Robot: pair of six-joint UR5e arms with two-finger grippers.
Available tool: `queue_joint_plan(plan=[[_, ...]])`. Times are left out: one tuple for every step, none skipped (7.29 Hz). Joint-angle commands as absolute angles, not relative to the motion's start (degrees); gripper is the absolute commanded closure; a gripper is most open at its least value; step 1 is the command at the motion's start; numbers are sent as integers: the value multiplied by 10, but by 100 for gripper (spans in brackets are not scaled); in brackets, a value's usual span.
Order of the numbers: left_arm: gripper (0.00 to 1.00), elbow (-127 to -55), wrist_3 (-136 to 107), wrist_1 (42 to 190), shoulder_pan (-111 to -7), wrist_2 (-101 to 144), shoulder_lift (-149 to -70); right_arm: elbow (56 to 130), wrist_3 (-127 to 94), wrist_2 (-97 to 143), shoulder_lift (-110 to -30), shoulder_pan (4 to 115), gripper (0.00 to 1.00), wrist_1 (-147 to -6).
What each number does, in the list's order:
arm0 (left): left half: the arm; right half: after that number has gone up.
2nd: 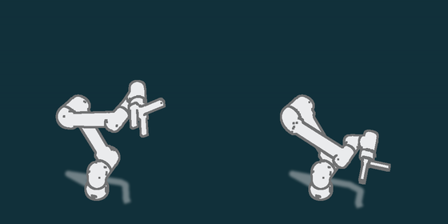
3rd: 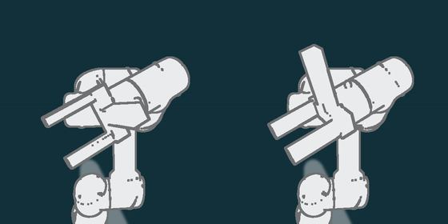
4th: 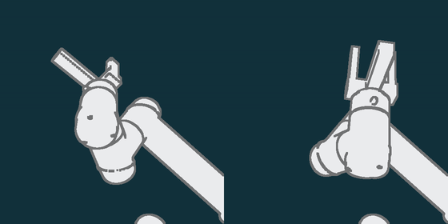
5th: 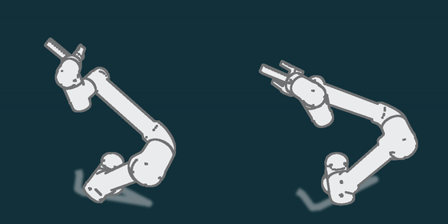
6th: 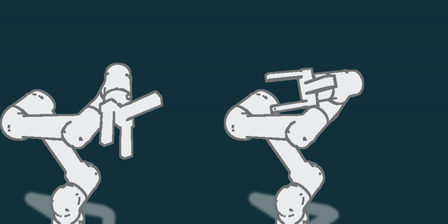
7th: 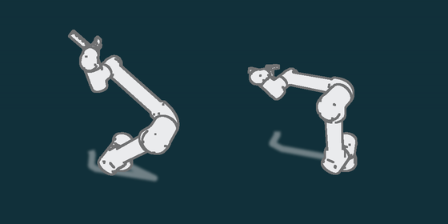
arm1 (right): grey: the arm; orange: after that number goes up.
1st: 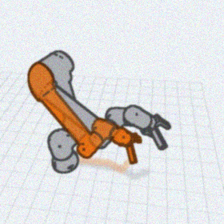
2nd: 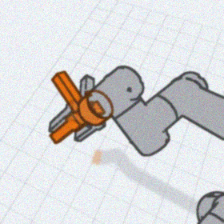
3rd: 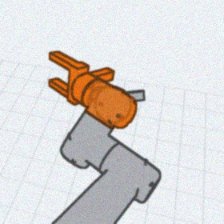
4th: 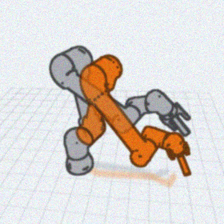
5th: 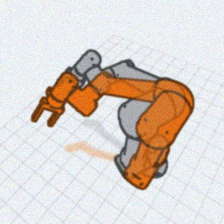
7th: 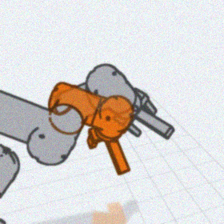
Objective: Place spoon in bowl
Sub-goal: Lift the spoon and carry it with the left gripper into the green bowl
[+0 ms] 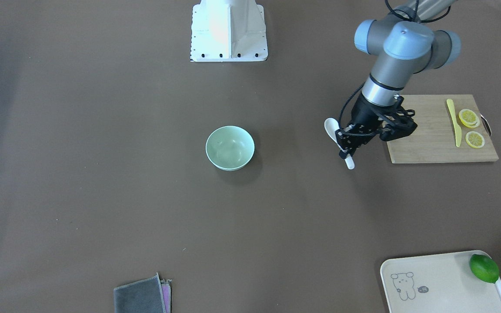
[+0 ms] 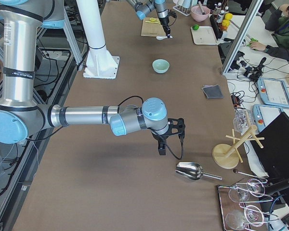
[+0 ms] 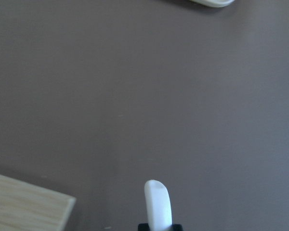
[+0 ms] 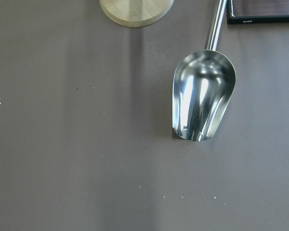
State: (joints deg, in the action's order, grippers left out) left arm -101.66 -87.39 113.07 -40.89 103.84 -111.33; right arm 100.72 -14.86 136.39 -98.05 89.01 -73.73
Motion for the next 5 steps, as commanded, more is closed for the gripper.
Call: queue_joint_plan(plan=[[100, -954, -945, 1112, -321, 932, -1238, 992, -149, 1364, -983, 890, 0, -719], [100, -925, -967, 1112, -309, 919, -1276, 986, -151, 1364, -984, 890, 0, -705], [100, -919, -989, 1112, -304, 918, -1287, 983, -151, 1365, -986, 890, 0, -701], [100, -918, -992, 1112, -299, 917, -1295, 983, -150, 1365, -988, 890, 0, -701], [33, -918, -998, 1114, -276, 874, -1302, 984, -150, 1365, -992, 890, 0, -701]])
